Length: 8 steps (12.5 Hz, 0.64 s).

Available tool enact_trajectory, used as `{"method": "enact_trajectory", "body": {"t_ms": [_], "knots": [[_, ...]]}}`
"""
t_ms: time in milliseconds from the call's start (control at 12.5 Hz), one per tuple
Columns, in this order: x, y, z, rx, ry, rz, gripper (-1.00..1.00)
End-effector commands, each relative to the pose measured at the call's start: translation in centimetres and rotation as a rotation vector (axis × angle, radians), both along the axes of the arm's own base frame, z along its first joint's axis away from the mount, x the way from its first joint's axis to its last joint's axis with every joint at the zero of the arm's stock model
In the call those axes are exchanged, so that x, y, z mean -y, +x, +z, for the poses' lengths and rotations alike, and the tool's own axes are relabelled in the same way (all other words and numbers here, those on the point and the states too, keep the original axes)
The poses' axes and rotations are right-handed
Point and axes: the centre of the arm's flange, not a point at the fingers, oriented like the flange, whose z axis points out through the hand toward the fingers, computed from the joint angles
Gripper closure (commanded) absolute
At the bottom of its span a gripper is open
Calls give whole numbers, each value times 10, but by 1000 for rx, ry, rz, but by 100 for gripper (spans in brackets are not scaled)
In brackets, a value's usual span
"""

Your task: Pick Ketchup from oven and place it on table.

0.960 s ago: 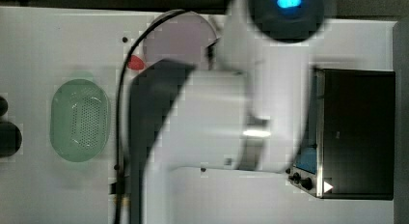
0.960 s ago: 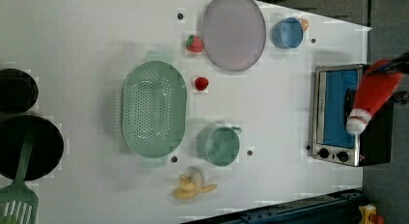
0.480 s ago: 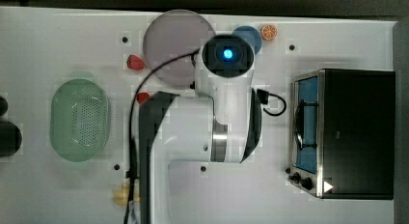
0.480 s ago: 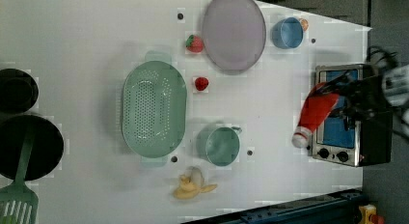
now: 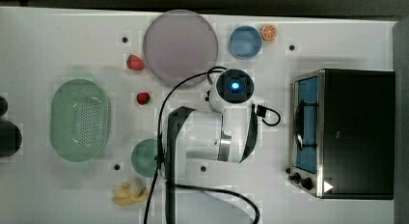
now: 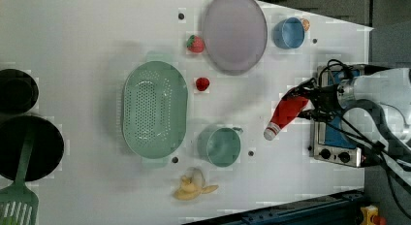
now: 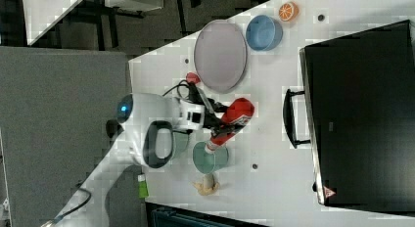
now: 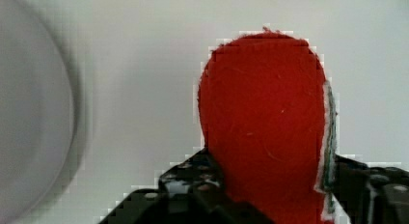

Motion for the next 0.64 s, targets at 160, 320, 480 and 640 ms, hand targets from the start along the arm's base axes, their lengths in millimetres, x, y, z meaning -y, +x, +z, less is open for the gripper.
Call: {"method": "enact_trajectory", "body": {"t_ms": [160, 320, 480, 640], "knots": [[-17, -2, -32, -11, -9, -9, -52], [-17, 1, -43, 6, -14, -7, -100], [-18, 11, -20, 53, -11, -9, -100], [-19, 23, 32, 106, -1, -25, -100]]}}
